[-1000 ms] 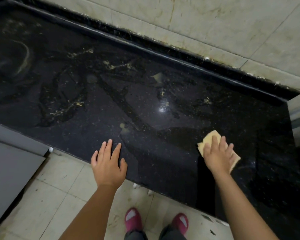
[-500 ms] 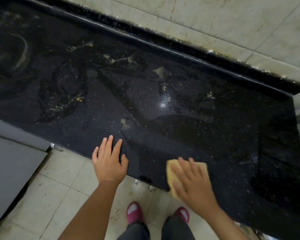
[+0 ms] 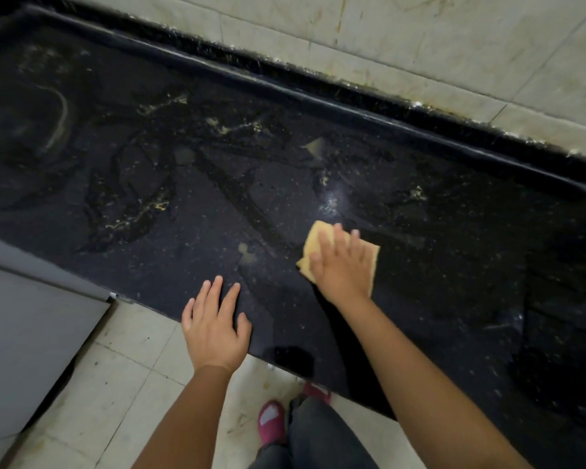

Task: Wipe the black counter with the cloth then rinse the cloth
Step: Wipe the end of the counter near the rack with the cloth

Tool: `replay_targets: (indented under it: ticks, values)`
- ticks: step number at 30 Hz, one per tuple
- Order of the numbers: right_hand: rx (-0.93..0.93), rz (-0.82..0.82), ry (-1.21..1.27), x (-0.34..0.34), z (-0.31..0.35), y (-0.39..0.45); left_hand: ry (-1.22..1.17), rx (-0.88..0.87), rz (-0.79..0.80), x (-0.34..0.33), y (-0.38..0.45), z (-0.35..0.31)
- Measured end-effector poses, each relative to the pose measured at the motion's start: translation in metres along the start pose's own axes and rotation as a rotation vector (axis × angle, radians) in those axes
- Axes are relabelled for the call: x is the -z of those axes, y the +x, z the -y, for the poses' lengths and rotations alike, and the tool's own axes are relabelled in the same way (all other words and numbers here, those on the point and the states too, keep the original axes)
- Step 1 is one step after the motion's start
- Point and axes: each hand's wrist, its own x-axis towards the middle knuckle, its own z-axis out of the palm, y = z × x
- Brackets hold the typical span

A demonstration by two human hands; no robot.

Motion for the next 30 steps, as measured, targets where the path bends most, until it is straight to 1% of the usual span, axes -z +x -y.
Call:
replay_targets:
  ticks: [2, 3, 4, 7, 8, 9, 10, 12, 15, 17, 18, 21, 23, 25, 26, 27, 28, 30]
  values:
    - [0.219, 0.016, -0.084, -0.016, 0.025, -0.012, 0.005, 0.001, 0.021, 0.003, 0.001, 0.0]
    - [0.33, -0.028, -0.153, -0.022, 0.028, -0.024, 0.008, -0.001, 0.038, 0.004, 0.0, 0.0]
    - [0.399, -0.04, -0.203, -0.027, 0.024, -0.038, 0.013, -0.005, 0.051, 0.006, 0.0, 0.0]
    - [0.547, 0.069, -0.28, -0.033, -0.027, -0.079, 0.036, -0.029, 0.106, 0.012, 0.003, 0.002]
    - [0.577, 0.058, -0.297, -0.033, -0.053, -0.089, 0.033, -0.039, 0.124, 0.014, 0.003, 0.0]
    - [0.566, 0.041, -0.303, -0.028, -0.076, -0.091, 0.018, -0.026, 0.131, 0.018, 0.004, -0.002]
    - [0.51, 0.035, -0.299, -0.02, -0.094, -0.086, -0.015, -0.002, 0.151, 0.022, 0.005, -0.003]
    - [0.311, 0.031, -0.263, -0.002, -0.108, -0.061, -0.084, 0.021, 0.158, 0.03, 0.008, -0.002]
    - [0.059, -0.034, -0.115, 0.015, -0.083, -0.017, -0.112, 0.049, 0.106, 0.037, 0.017, 0.011]
    - [-0.109, -0.057, 0.013, 0.017, -0.047, 0.009, -0.111, 0.054, 0.111, 0.039, 0.025, 0.024]
    - [-0.155, -0.051, 0.052, 0.017, -0.024, 0.018, -0.107, 0.039, 0.115, 0.041, 0.028, 0.032]
    - [-0.136, -0.026, 0.108, 0.003, 0.049, 0.023, -0.079, -0.041, 0.133, 0.049, 0.038, 0.056]
    - [-0.053, 0.033, 0.087, -0.013, 0.095, 0.013, -0.044, -0.112, 0.15, 0.055, 0.045, 0.074]
    - [0.076, 0.033, 0.009, -0.031, 0.129, -0.01, -0.046, -0.178, 0.15, 0.058, 0.053, 0.092]
    - [0.139, 0.007, -0.052, -0.038, 0.138, -0.023, -0.054, -0.204, 0.14, 0.059, 0.057, 0.099]
    - [0.152, -0.006, -0.082, -0.043, 0.143, -0.039, -0.063, -0.218, 0.135, 0.06, 0.061, 0.104]
    - [0.169, -0.018, -0.098, -0.05, 0.141, -0.052, -0.076, -0.238, 0.13, 0.061, 0.065, 0.108]
    - [0.175, 0.009, -0.139, -0.062, 0.12, -0.081, -0.067, -0.321, 0.093, 0.057, 0.073, 0.116]
